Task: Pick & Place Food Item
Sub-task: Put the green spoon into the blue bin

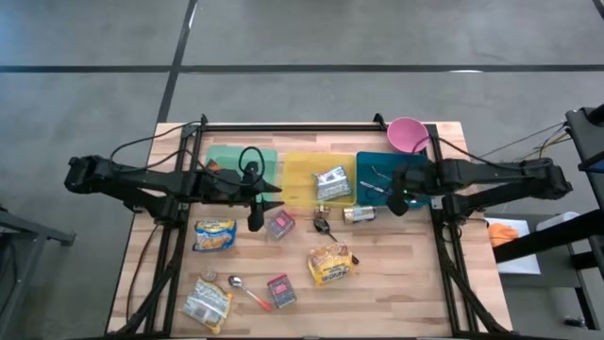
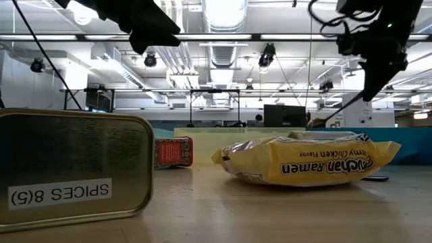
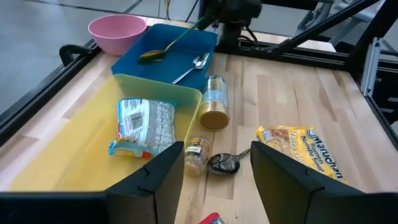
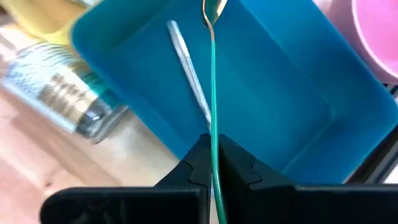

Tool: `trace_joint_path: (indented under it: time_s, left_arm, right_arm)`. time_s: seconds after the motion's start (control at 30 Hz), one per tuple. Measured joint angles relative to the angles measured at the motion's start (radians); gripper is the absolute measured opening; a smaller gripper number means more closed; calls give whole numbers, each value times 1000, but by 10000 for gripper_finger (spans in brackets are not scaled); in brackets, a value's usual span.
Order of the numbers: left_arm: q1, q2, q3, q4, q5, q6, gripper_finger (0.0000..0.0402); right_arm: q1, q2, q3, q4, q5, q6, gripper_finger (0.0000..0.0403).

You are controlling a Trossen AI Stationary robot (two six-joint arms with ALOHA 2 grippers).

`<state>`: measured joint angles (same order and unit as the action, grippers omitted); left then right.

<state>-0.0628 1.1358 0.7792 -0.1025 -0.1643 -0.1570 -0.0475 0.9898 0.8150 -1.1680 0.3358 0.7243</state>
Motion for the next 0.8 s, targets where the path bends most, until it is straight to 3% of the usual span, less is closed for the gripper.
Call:
trace_joint_path:
  time_s: [0.4, 0.57, 0.8]
  left_arm:
    - [0, 0, 0, -3, 0, -1, 193]
    - [0, 0, 0, -3, 0, 0, 193]
    - [0, 0, 0, -14, 0, 0, 193]
  right_arm:
    - [-178, 118, -2, 121, -238, -499, 11]
    - [-268, 164, -2, 113, -268, -548, 10]
    - [-370, 202, -7, 111, -269, -451, 10]
